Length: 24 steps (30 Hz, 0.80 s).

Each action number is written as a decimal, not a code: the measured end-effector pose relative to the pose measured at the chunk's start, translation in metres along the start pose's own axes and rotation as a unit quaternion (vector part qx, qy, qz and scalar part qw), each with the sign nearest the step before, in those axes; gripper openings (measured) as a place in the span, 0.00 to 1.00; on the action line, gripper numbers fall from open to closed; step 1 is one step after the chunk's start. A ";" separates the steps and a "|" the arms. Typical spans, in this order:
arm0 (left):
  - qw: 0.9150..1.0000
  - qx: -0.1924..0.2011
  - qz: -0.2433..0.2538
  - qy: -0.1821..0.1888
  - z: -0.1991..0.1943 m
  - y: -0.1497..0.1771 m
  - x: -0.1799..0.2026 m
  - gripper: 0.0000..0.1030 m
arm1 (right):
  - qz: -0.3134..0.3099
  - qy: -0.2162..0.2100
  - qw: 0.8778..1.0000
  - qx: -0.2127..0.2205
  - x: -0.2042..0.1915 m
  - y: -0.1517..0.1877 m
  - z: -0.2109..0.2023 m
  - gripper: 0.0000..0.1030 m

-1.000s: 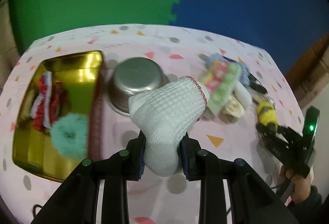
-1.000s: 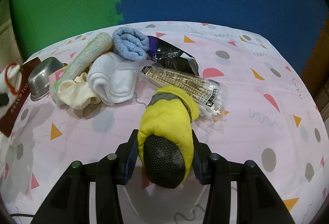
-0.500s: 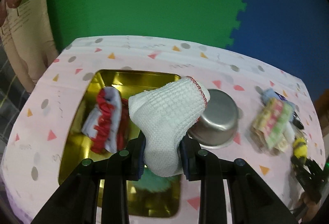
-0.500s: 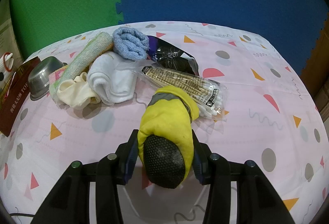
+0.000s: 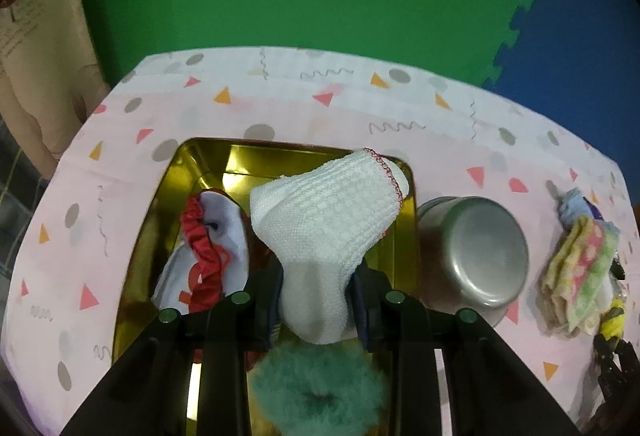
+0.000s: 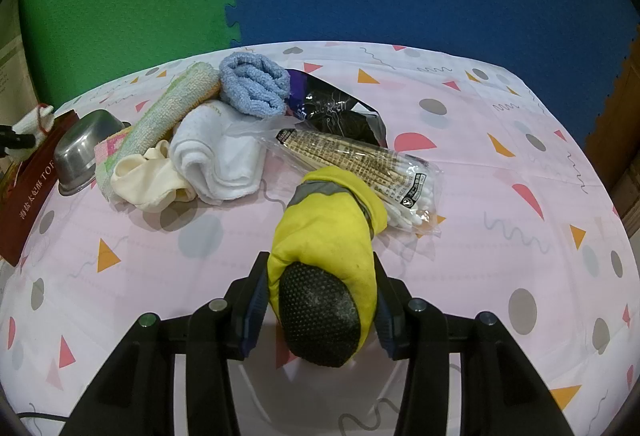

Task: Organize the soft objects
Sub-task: 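Carry the white knit sock into the gold tin and open the left tool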

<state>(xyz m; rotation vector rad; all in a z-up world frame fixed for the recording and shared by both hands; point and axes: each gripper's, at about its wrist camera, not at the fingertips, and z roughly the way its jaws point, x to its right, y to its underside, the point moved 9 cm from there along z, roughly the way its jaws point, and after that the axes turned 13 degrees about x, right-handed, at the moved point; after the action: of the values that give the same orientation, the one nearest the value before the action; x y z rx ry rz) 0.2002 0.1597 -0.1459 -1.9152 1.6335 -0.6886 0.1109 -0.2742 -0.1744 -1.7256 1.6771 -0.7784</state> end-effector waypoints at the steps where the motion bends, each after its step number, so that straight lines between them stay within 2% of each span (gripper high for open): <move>1: 1.000 -0.002 0.001 0.000 0.003 0.000 0.000 0.25 | 0.000 0.000 1.000 0.000 0.000 0.000 0.000 0.45; 10: 1.000 -0.024 0.009 -0.009 0.027 0.002 -0.003 0.26 | 0.000 0.000 1.000 0.000 0.000 0.000 0.000 0.45; 14: 0.999 -0.039 -0.004 -0.011 0.036 0.007 -0.007 0.28 | 0.000 0.000 1.000 0.000 0.000 0.000 0.000 0.45; 24: 0.999 -0.036 0.006 -0.007 0.034 0.008 -0.004 0.43 | 0.000 0.001 1.000 0.000 0.000 0.000 0.000 0.45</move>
<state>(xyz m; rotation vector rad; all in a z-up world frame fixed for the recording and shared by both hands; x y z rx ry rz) 0.2166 0.1651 -0.1765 -1.9535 1.6816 -0.6180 0.1108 -0.2741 -0.1747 -1.7262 1.6777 -0.7794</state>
